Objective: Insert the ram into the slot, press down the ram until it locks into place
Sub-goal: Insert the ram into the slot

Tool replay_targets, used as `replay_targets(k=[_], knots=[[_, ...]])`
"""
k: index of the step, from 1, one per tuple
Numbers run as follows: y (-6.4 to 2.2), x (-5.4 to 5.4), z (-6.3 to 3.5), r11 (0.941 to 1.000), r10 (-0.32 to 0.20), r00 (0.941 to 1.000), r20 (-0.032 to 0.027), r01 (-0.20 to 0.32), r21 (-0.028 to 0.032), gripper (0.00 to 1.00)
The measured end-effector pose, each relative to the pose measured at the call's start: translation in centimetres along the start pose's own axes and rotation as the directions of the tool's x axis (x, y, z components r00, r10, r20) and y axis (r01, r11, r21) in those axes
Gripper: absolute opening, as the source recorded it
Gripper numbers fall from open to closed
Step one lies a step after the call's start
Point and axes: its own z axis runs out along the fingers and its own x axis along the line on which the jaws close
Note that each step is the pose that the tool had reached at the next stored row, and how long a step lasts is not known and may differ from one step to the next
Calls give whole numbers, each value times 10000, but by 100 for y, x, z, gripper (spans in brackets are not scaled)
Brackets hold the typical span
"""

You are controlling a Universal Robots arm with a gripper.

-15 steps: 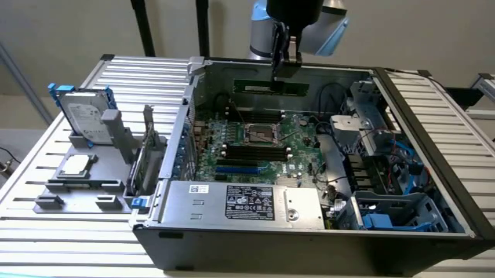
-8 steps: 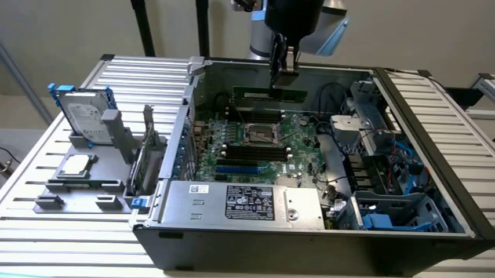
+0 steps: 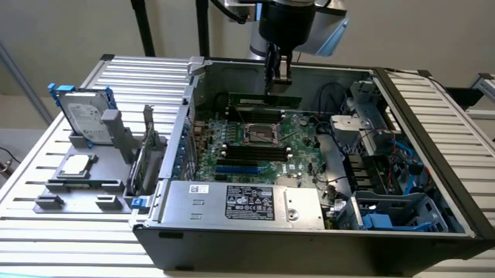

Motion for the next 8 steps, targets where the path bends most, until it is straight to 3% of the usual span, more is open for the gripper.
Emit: replay_targets(k=[8], knots=[[36,2,146,10000,-1,10000,0,1,34,13]])
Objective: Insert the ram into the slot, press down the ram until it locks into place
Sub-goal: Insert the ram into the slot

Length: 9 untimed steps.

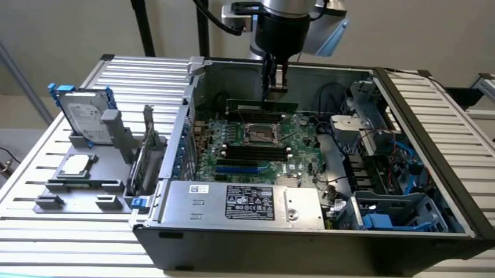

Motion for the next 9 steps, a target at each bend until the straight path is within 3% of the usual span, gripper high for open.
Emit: replay_targets(k=[9], knots=[[12,7,165,10000,-1,10000,-2,1,64,13]])
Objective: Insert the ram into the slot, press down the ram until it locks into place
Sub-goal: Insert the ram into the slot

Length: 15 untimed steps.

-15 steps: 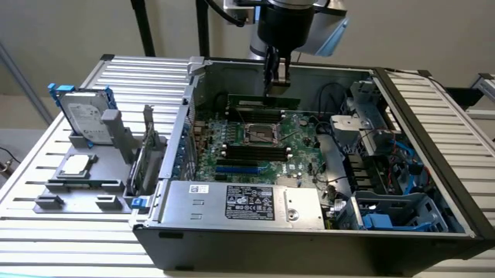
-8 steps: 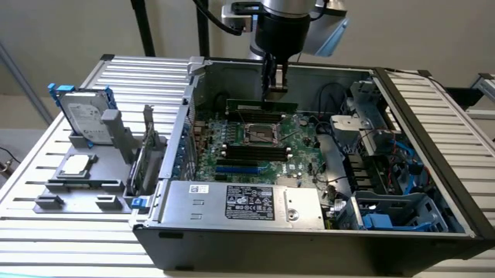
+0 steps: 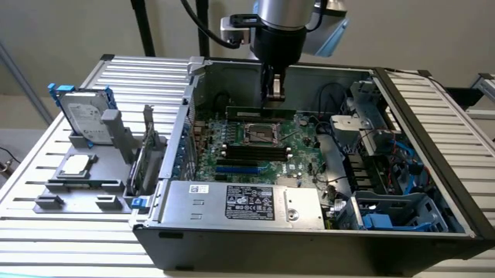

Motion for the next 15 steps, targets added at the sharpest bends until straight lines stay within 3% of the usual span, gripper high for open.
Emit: replay_targets(k=[10,15], knots=[[10,21,181,10000,1,10000,-3,-1,86,13],[10,54,272,9999,12,10000,-2,-12,101,13]])
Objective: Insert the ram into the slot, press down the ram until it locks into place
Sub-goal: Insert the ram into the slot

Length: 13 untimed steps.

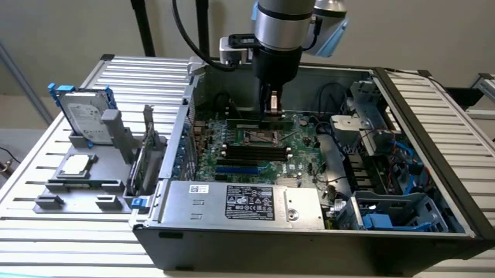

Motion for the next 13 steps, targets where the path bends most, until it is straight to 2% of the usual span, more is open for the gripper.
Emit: replay_targets(k=[5,13], knots=[[0,39,78,10000,5,10000,3,-5,2,13],[0,39,80,10000,4,10000,3,-4,1,13]])
